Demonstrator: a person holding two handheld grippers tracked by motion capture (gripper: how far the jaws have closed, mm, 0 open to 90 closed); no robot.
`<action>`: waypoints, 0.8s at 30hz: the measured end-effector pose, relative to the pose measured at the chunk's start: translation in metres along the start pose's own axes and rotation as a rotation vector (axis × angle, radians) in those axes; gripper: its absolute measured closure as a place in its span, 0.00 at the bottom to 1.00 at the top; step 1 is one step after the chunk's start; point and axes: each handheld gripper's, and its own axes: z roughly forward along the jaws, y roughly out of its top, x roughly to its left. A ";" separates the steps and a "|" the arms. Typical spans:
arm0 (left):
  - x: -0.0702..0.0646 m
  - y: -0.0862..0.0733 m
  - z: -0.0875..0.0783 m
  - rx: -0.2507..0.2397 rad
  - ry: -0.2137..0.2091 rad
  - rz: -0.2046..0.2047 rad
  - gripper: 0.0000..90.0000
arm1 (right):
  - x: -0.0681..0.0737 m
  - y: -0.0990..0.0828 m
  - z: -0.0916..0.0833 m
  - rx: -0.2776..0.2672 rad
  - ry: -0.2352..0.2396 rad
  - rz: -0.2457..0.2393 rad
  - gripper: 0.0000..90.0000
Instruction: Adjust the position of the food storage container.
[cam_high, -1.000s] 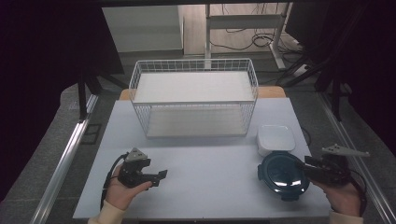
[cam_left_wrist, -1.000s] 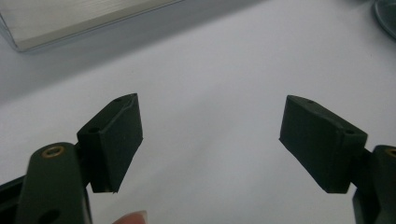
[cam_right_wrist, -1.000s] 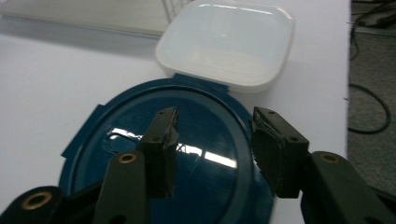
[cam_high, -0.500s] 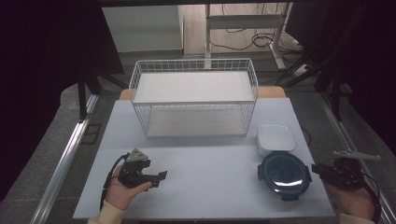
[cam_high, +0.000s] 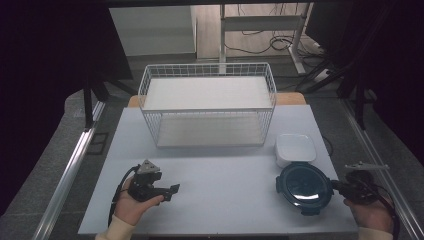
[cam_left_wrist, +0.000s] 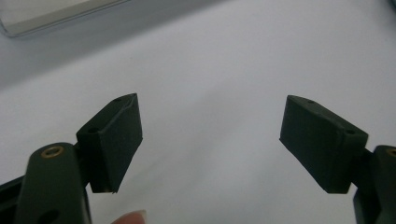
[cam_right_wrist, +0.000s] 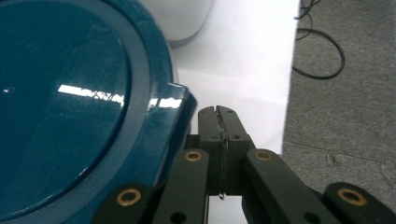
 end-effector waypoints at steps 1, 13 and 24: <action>0.000 0.000 0.000 0.000 0.000 0.000 0.23 | 0.000 0.000 0.000 0.000 0.000 0.000 0.99; 0.000 -0.001 0.003 0.013 0.006 0.002 0.23 | -0.003 -0.005 0.000 -0.033 0.025 -0.084 0.99; 0.000 -0.001 0.006 0.024 0.005 0.008 0.23 | -0.002 -0.004 -0.002 -0.047 0.041 -0.126 0.99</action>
